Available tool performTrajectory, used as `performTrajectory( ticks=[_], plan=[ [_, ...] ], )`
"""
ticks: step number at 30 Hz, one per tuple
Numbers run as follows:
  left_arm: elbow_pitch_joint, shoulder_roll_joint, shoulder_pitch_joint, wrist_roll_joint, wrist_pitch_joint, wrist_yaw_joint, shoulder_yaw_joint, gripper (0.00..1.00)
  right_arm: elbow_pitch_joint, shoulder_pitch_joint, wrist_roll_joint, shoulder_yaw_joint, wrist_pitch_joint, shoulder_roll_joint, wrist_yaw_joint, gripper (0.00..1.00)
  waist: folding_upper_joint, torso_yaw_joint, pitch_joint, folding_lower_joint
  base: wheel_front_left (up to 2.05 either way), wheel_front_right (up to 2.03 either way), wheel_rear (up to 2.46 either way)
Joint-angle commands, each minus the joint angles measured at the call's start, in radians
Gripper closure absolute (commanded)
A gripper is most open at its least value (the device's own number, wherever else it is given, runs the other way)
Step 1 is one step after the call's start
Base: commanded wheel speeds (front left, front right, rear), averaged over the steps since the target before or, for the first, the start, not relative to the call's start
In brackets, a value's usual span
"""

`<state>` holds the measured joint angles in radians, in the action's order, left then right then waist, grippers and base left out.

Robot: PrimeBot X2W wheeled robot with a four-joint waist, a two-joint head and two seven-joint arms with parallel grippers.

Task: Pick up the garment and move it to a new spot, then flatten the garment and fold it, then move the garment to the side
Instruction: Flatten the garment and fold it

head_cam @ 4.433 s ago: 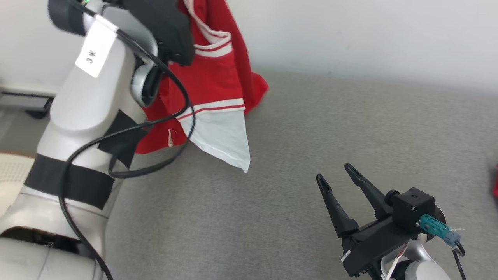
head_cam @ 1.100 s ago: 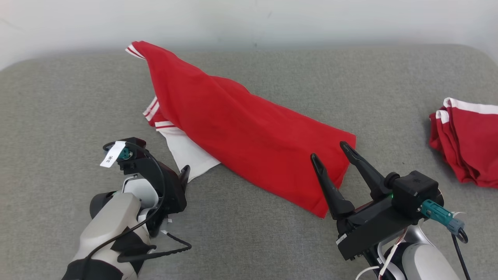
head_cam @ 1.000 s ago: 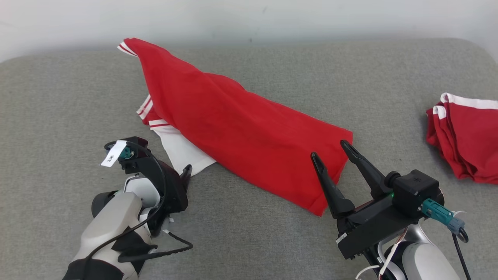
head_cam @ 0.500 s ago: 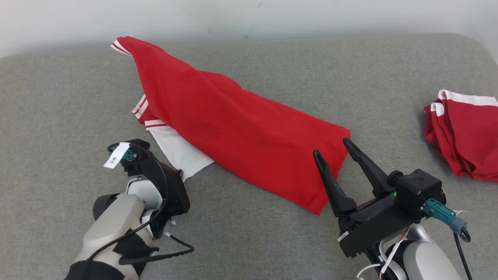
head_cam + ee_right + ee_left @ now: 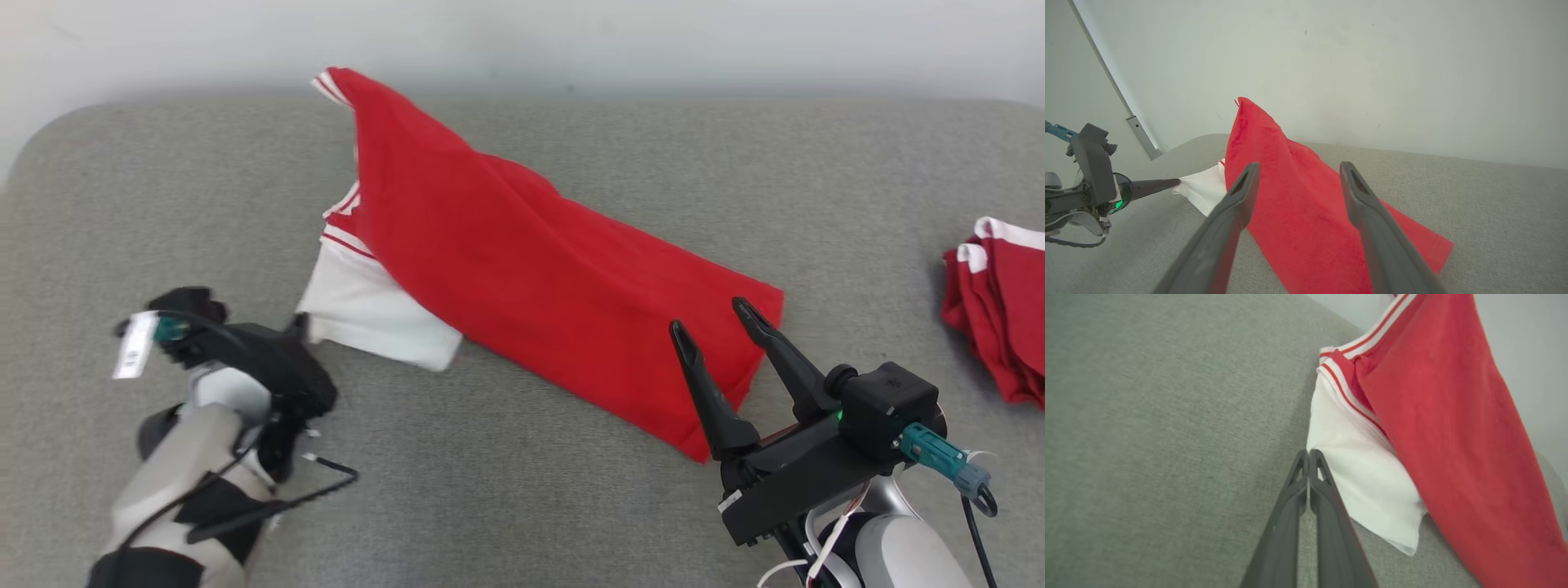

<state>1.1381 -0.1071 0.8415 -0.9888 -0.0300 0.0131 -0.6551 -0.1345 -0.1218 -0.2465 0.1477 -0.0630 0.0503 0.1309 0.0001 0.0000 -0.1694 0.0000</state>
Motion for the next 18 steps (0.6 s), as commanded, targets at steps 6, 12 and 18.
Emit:
performTrajectory(
  ticks=[6,12,18],
  plan=[
    [-0.024,-0.063,-0.028,-0.032,-0.061,-0.020,0.041,1.00,-0.007,0.014,-0.001,-0.007,-0.004,0.001,0.000,0.00,-0.0001,0.040,0.015,0.0000,0.00,0.00,0.00],
    [-0.068,-0.112,-0.066,-0.056,-0.098,-0.049,0.076,1.00,-0.009,0.025,-0.002,-0.013,-0.006,0.001,0.000,0.00,-0.0001,0.067,0.027,0.0000,0.00,0.00,0.00],
    [-0.118,-0.151,-0.116,-0.067,-0.089,-0.099,0.089,1.00,-0.010,0.030,-0.008,-0.011,-0.007,0.001,0.000,0.00,-0.0001,0.083,0.030,0.0000,0.00,0.00,0.00]
  ],
)
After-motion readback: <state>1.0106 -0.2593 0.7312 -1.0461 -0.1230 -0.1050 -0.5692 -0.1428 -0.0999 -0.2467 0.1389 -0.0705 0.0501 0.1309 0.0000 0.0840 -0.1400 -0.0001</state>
